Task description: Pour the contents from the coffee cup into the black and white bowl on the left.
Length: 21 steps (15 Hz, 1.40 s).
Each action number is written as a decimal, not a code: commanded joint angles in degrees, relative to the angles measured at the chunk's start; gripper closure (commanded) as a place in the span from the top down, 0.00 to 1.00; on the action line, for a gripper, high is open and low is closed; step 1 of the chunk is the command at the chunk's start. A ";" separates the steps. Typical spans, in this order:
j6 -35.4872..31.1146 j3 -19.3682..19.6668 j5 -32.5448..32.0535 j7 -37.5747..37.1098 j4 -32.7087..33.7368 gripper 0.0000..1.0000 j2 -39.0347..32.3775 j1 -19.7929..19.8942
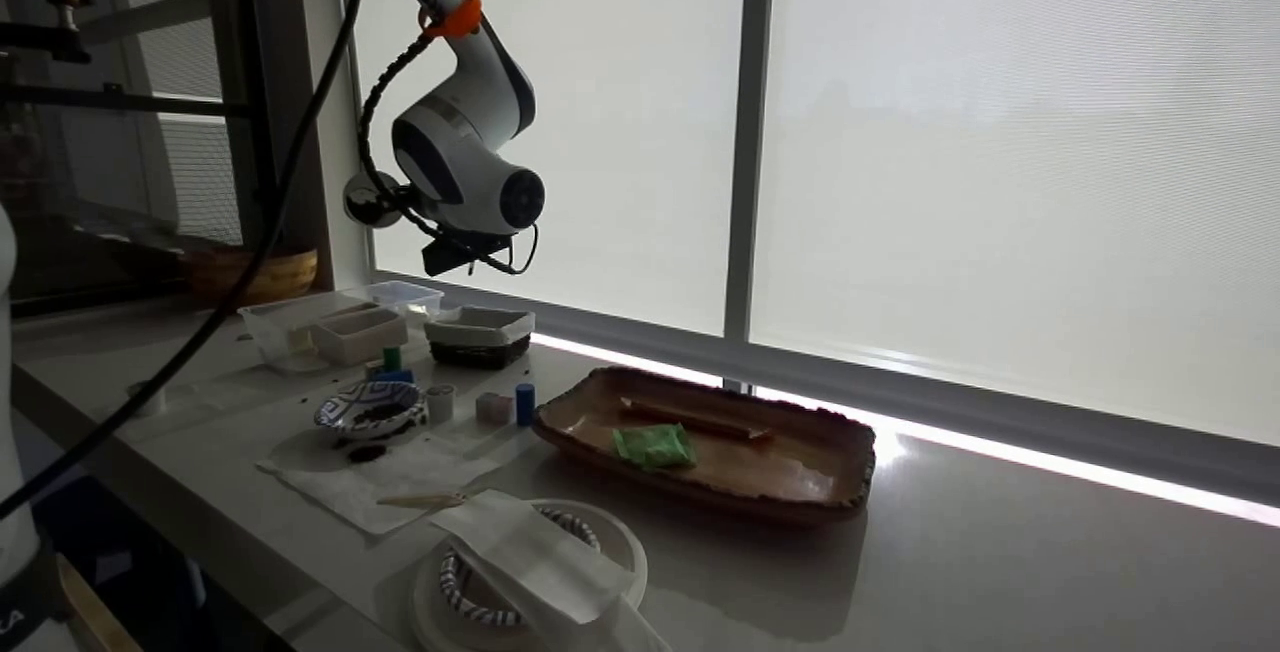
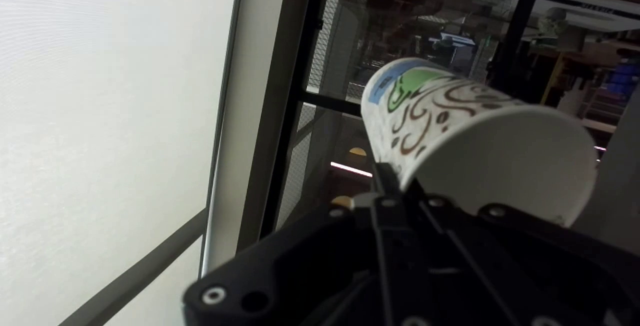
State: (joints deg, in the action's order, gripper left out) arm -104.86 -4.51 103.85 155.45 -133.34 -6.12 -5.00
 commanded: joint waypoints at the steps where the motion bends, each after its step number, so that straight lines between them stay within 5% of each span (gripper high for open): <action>1: 1.66 0.56 0.00 -0.06 0.10 0.04 -0.29 0.06; 5: 3.09 0.98 0.01 -0.06 0.70 0.04 -1.19 0.48; 13: 21.12 1.33 3.64 1.73 1.15 0.01 -5.48 1.66; 21: 26.54 1.64 2.41 1.82 2.17 0.01 -8.39 1.17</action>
State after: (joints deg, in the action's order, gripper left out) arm -80.77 -3.36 106.23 155.48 -131.97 -13.76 -3.56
